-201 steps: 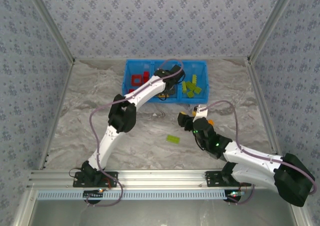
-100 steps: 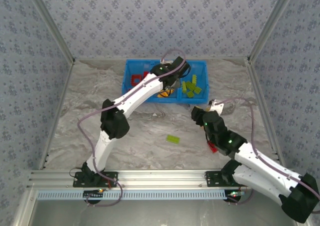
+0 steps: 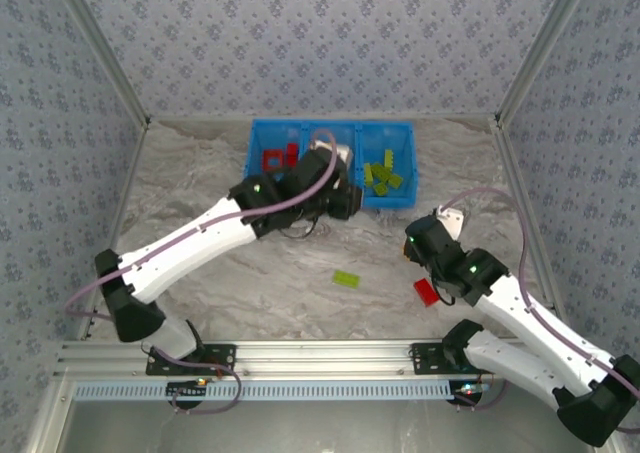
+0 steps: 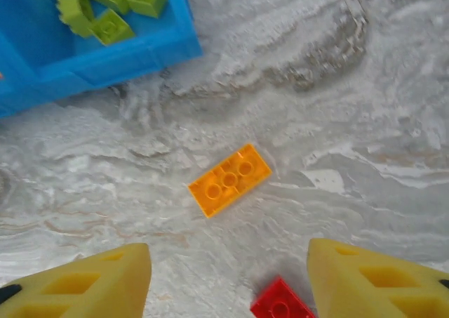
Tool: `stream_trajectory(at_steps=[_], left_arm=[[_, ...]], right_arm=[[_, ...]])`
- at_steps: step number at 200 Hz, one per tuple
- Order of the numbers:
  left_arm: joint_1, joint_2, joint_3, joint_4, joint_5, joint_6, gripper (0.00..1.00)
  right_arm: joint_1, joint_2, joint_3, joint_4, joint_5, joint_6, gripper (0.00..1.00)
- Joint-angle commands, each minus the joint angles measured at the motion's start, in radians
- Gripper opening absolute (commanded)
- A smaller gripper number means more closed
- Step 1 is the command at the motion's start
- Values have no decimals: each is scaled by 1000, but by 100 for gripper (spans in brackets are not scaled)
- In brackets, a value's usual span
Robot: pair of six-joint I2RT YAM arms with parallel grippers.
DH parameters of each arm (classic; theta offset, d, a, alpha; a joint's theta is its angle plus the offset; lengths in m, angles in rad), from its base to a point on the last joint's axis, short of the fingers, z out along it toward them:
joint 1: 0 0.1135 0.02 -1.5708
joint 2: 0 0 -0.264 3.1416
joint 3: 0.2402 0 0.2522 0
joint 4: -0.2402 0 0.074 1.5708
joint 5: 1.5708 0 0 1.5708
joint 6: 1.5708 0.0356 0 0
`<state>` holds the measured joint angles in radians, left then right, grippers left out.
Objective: Sort the legos into containers by color
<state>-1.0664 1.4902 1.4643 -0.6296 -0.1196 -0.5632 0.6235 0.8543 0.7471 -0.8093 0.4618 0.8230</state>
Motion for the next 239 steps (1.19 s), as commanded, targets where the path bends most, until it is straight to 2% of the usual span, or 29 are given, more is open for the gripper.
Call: stream_trajectory(at_steps=[1,29,61,107,155,187,219,239], left_arm=[[-28,-65,-151,163,122,100,44],[-95,-126,-294,230,62,154,48],[-136,-161,-402,319,3,149,49],[-182,-148,-430,370,-14,141,50],[-197,-149,-429,380,-21,137,50],[-201,-155,-427,379,-28,135,50],[-201,-175,-421,367,-47,129,50],[-199,-219,-417,335,-126,97,50]], right_arm=[[-71,57,32,-50,-97,111,71],[-163,184,50,23,-189,223,72],[-231,325,34,151,-248,320,73],[-301,491,40,260,-301,400,70],[-351,593,-2,358,-369,454,65],[-366,657,0,395,-401,460,53],[-356,654,-6,391,-383,463,25],[-307,608,34,369,-326,402,17]])
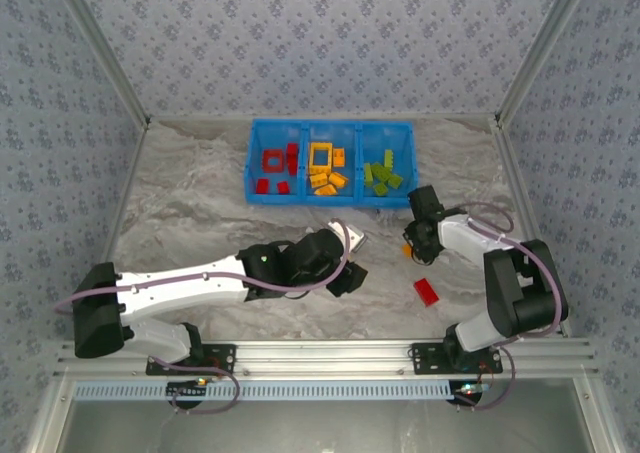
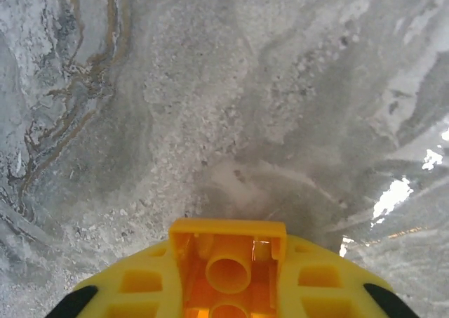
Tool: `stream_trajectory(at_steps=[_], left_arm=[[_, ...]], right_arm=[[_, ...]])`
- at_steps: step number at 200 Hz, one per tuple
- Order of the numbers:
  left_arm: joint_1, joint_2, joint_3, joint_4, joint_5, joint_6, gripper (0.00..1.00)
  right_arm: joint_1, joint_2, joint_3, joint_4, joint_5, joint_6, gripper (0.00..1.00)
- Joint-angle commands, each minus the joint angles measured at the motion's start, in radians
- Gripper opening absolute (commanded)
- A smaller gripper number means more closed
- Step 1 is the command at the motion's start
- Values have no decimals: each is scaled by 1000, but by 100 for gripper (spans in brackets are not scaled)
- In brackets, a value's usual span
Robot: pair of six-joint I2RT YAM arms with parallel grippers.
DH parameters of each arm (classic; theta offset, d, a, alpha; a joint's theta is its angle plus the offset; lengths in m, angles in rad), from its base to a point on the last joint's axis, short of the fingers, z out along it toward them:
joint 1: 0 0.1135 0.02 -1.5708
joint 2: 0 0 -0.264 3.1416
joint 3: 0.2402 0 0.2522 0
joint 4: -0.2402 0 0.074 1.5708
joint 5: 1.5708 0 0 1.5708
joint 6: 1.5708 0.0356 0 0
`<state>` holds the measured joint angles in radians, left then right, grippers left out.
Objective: Sort the legos into containers by color
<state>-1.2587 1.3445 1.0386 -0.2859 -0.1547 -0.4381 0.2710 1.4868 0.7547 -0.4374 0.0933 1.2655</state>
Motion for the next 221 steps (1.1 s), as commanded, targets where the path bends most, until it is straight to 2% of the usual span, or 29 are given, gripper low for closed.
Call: stream_trajectory(at_steps=[1,21,42,61,81,99,120,167,186,221], left_arm=[[-7,-75,10,-12,-97,-30,50],[14,-156,20,-80,-217,-101,53],[78,-260,4,-91,-231,-159,55],[154,-318,11,-119,-224,-199,56],[266,-343,11,-128,-160,-244,56],[371,-350,-7,-90,-77,-284,56],[437,-331,-11,-44,-21,-293,56],[464,-249,-41,54,63,-320,56],[463,-236,-65,90,80,-338,56],[461,-230,-83,111,102,-348,56]], right_arm=[[51,-27,32,-5,47,-46,17],[186,-47,160,-40,151,-186,16],[345,8,335,-94,274,-344,17],[402,121,509,-150,314,-432,17],[408,275,685,-211,314,-511,17],[416,429,863,-272,366,-594,16],[418,588,1075,-339,442,-668,16],[370,911,1529,-576,512,-688,16],[357,970,1592,-598,523,-688,16],[346,1000,1604,-553,533,-729,17]])
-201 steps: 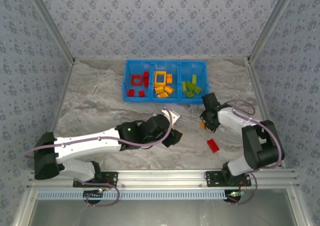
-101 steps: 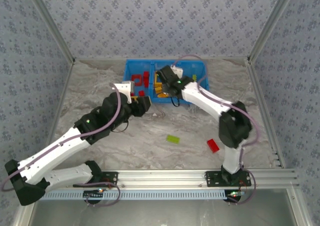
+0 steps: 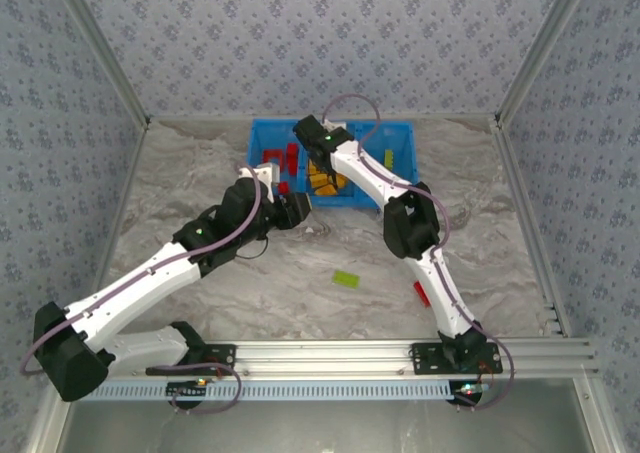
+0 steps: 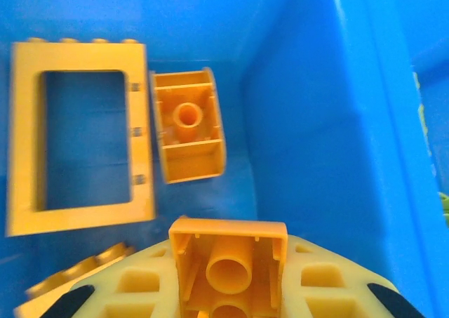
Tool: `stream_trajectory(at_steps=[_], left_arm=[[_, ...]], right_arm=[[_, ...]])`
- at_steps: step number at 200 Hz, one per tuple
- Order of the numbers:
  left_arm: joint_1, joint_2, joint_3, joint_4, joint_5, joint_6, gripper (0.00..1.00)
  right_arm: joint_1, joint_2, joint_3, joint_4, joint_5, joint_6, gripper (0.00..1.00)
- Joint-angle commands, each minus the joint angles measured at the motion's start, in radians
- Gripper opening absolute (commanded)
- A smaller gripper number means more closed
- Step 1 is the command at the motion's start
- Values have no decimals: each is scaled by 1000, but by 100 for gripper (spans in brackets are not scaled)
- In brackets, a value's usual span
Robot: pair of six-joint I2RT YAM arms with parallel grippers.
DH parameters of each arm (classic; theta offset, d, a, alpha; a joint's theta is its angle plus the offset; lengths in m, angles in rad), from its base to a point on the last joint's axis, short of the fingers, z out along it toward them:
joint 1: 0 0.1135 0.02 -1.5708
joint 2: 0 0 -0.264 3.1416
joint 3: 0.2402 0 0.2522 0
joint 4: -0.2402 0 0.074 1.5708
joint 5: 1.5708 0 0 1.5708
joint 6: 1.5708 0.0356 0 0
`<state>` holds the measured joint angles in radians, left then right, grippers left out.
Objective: Sort the legos into containers by color
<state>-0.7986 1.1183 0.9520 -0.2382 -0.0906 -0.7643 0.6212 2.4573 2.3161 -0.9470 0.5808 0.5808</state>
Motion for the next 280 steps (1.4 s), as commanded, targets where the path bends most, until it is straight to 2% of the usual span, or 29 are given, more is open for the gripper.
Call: stream_trajectory(at_steps=[1,25,90,144,176,206,240,258,280], left_arm=[[2,-4,3,63,38,-21,56],[1,-8,-14,68,43,-33,56],[0,-49,-38,55,38,-42,56],[-2,-67,-42,42,51,-55,55],[-13,-76,-38,34,64,-58,56],[-34,15,4,19,179,-8,56],[-132,192,104,-54,215,55,57],[-170,291,156,-58,222,-21,56],[-226,426,260,-106,210,-170,56]], right_arm=[[-4,31,44,-43,44,-45,17],[-6,51,75,-50,48,-64,23],[0,46,87,-60,49,-70,45],[9,-12,120,-71,54,-70,46],[26,-109,111,-66,77,-70,44],[40,-328,-47,-26,97,-60,44],[58,-722,-468,49,30,-31,44],[78,-934,-655,39,-2,-37,46],[89,-1156,-807,17,-82,-72,48]])
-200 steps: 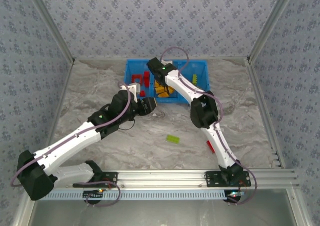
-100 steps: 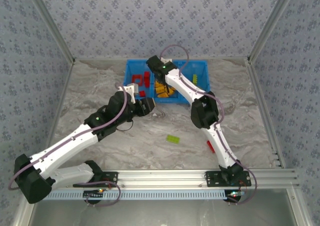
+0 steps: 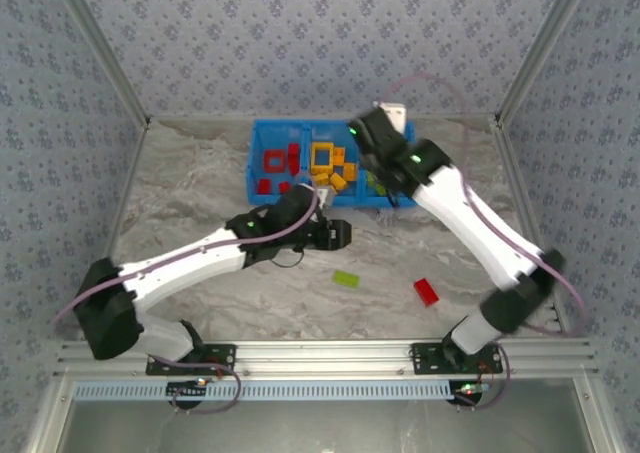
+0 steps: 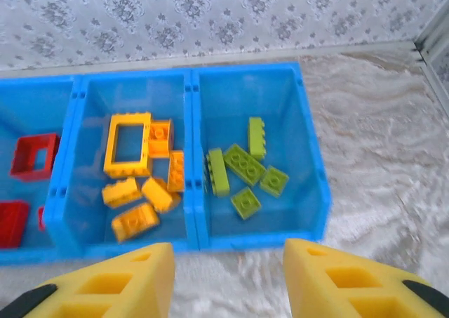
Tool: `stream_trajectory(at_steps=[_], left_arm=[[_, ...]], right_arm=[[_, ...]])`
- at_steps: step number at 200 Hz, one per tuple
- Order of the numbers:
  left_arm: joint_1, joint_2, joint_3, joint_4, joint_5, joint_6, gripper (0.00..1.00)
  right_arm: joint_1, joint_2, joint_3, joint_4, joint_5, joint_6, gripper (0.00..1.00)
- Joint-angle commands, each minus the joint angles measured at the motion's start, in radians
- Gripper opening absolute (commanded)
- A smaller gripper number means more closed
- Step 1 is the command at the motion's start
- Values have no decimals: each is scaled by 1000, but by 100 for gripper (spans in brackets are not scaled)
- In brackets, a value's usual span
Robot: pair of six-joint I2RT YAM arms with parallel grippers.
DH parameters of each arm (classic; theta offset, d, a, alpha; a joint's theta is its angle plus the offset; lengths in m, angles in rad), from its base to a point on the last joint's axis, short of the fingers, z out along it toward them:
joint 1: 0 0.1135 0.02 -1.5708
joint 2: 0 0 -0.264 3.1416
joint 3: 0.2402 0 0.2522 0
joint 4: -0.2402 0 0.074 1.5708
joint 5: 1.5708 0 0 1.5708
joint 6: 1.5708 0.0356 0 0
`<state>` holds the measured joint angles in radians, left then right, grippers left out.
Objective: Sort the legos into containers by color
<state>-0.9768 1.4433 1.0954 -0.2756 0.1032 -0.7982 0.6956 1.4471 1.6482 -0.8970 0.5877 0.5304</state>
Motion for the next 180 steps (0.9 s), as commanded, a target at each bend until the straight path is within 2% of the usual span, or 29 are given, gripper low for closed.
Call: stream_trajectory(at_steps=[1,36,64,76,114,147,180], left_arm=[[-51,107,127,-73,16,-143,56],[-114,371,403,-263,78,-375,56],[-152,548,580,-332,138,-533,55],[-171,611,646,-347,158,-588,56],[-197,771,806,-416,246,-741,58],[-215,855,892,-425,294,-828,65],[-230,900,912,-446,317,-918,65]], right_arm=[[16,-156,-145,-33,-92,-26,48],[57,-440,-296,-30,-266,-126,55],[74,-564,-326,-102,-404,-137,57],[95,-591,-313,-172,-389,-99,57],[127,-647,-252,-485,-237,156,54],[131,-733,-299,-523,-247,210,53],[131,-735,-305,-526,-241,215,52]])
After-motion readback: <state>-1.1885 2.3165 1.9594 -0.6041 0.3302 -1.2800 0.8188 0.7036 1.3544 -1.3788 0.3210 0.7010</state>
